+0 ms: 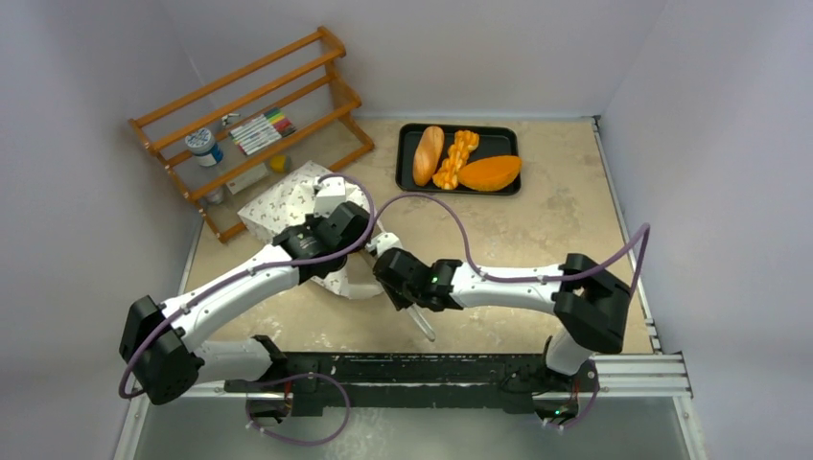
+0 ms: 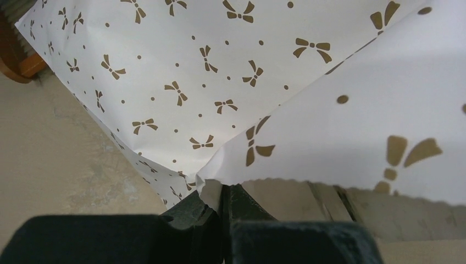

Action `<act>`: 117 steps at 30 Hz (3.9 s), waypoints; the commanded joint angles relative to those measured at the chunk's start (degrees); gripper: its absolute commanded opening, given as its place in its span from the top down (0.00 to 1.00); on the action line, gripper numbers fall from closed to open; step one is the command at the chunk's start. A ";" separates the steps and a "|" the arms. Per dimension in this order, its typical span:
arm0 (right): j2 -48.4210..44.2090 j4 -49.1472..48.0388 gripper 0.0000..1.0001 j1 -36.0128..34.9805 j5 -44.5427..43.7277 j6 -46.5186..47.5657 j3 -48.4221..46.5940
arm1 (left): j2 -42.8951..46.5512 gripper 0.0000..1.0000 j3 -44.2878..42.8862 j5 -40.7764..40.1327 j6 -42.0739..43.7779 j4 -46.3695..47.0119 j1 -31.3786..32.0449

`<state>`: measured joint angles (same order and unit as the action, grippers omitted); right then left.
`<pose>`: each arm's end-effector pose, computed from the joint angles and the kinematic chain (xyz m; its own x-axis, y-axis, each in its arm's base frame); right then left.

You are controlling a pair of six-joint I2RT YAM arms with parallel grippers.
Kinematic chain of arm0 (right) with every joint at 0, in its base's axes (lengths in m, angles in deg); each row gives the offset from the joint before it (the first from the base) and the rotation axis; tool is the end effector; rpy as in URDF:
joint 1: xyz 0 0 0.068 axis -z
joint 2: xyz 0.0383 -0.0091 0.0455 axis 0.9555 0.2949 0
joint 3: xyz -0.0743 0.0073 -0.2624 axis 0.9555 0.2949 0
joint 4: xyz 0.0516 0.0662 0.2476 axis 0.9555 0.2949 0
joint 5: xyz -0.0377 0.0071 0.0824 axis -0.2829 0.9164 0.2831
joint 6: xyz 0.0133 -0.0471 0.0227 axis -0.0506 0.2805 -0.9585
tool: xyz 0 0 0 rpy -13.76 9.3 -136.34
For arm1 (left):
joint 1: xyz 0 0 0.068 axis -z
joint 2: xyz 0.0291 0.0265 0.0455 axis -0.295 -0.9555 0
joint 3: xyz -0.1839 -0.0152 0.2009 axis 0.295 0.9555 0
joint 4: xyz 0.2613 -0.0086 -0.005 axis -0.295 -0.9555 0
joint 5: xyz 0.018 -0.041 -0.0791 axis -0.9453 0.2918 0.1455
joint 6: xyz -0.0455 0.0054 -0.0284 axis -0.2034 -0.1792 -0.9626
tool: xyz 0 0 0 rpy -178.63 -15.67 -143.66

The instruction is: Take the fake bread out of the paper bag

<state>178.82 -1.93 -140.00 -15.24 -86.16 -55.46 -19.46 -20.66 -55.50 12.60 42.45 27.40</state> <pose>0.1453 0.3177 0.2003 -0.5906 -0.3981 -0.7020 -0.6158 0.7845 0.0733 0.1848 -0.1483 0.2783 -0.6022 -0.0774 -0.7946 -0.1878 0.9811 0.0467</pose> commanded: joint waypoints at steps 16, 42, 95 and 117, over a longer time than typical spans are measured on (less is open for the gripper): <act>-16.82 9.69 0.96 0.27 -6.96 -8.25 4.58 | -13.55 1.00 -6.74 -0.02 2.63 8.76 -4.68; -24.94 17.20 0.96 -1.27 -8.84 -10.51 5.44 | -32.81 1.00 -22.68 8.48 8.77 8.95 -10.78; -36.51 29.39 0.97 -1.22 -12.93 -13.10 -1.00 | -48.74 0.96 -35.26 9.09 16.19 1.76 -12.68; -27.23 27.03 0.97 3.96 -28.44 -17.01 -11.92 | -40.61 0.97 -24.19 12.75 13.64 5.50 -13.18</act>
<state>148.83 30.20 -139.67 -37.82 -103.89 -63.79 -63.09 -47.09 -42.73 26.85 48.92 16.12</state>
